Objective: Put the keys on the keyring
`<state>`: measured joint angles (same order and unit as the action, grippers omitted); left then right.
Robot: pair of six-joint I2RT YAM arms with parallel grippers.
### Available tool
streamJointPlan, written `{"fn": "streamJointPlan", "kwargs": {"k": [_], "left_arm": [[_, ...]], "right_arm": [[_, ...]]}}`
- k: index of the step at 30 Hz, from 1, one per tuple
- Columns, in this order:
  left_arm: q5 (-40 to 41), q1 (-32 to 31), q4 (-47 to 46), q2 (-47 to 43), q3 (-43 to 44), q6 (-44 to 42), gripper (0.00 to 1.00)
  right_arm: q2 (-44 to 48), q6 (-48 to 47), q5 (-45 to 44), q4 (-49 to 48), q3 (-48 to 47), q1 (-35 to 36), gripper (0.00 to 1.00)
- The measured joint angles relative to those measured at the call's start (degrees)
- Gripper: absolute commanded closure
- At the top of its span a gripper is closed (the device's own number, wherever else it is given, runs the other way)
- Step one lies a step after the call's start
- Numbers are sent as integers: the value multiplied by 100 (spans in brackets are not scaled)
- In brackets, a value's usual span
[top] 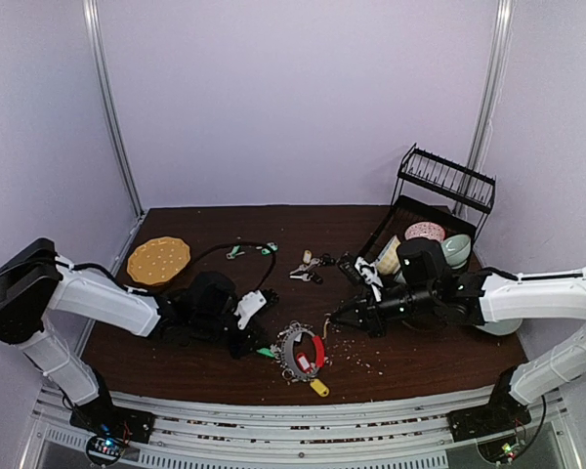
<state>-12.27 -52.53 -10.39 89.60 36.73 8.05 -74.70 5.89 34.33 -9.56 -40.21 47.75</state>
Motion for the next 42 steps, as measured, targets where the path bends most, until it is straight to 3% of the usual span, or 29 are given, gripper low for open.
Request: {"fn": "streamJointPlan", "kwargs": {"k": [7, 11, 15, 23, 35, 37, 42], "left_arm": [[-365, 46, -505, 125, -50, 321, 79], [-546, -52, -531, 87, -68, 313, 70], [-557, -236, -483, 267, 33, 323, 84], [-420, -264, -409, 531, 118, 365, 77], [-238, -264, -142, 748, 334, 391, 79], [-203, -264, -133, 780, 369, 391, 81], [-107, -267, -90, 850, 472, 391, 100]], "right_arm": [[-76, -13, 136, -2, -7, -105, 100], [-92, -13, 205, -11, -4, -125, 100], [-98, -7, 240, -87, -4, -129, 100], [-107, -9, 243, -116, -4, -157, 100], [-107, -7, 245, -127, 11, -166, 100], [-107, -7, 245, -127, 11, -166, 100], [-107, -7, 245, -127, 13, -186, 100]]}}
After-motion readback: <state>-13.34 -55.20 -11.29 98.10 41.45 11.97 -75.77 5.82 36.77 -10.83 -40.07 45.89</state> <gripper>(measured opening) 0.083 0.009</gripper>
